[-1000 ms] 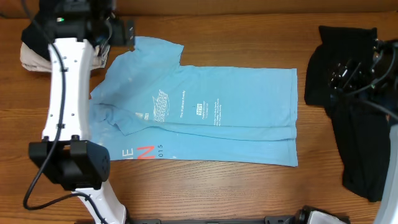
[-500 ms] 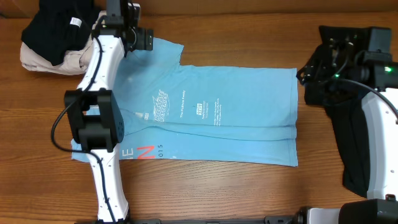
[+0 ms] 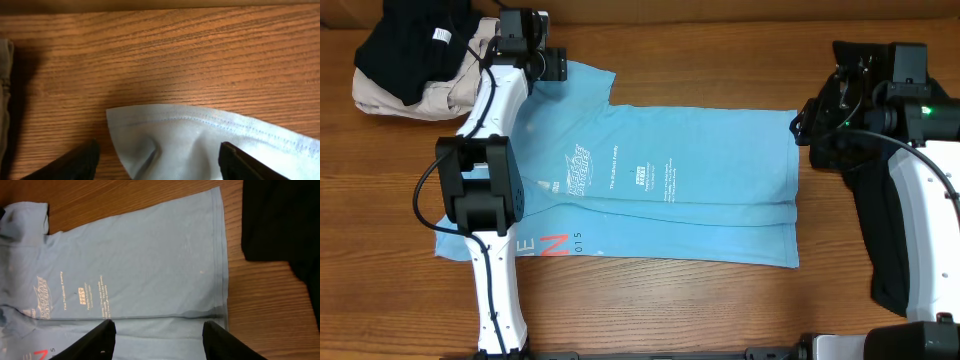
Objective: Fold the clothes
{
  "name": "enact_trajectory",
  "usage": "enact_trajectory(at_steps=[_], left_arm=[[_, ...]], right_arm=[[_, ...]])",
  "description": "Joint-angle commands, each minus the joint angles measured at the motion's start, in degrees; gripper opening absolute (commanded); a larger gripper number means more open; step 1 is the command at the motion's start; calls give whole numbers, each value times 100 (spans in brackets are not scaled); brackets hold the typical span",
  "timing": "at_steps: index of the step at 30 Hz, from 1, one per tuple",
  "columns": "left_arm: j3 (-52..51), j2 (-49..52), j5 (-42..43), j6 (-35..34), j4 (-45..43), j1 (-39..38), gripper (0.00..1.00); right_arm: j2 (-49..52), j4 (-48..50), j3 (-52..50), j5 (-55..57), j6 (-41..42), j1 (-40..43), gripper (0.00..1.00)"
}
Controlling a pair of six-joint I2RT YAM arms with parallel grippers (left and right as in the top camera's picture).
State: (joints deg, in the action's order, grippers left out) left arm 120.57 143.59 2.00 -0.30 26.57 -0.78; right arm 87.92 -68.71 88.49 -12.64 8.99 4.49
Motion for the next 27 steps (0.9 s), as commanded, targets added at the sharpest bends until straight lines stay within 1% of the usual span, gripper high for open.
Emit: enact_trajectory(at_steps=[1, 5, 7, 9, 10, 12, 14, 17, 18, 19, 20, 21, 27], left_arm=[[33, 302, 90, -426, -7, -33, 75], [33, 367, 109, -426, 0, -39, 71], [33, 367, 105, -446, -2, -39, 65], [33, 367, 103, -448, -2, -39, 46], [35, 367, 103, -474, -2, -37, 37], [33, 367, 94, -597, -9, -37, 22], [35, 365, 79, -737, -48, -37, 13], [118, 363, 81, -866, -39, -37, 7], [181, 361, 90, -883, 28, -37, 4], [299, 356, 118, -896, 184, -37, 4], [466, 350, 184, -894, 409, -37, 4], [870, 350, 245, -894, 944, -37, 4], [2269, 350, 251, -892, 2800, -44, 4]], right_arm=[[-105, 24, 46, 63, 20, -11, 59], [-105, 24, 46, 66, 17, -11, 59], [-105, 28, 46, 66, 17, -11, 58], [-105, 55, 46, 63, 17, -11, 50], [-105, 63, 46, 66, 17, -11, 48], [-105, 66, 46, 66, 20, -11, 46], [-105, 74, 46, 66, 17, -11, 45], [-105, 166, 46, 79, 17, -11, 42], [-105, 221, 46, 107, 20, -11, 40], [-105, 284, 46, 122, 20, -11, 38], [-105, 369, 46, 127, 22, -11, 37], [-105, 546, 46, 129, 22, -15, 35], [15, 1360, 46, 634, 175, -212, 35]])
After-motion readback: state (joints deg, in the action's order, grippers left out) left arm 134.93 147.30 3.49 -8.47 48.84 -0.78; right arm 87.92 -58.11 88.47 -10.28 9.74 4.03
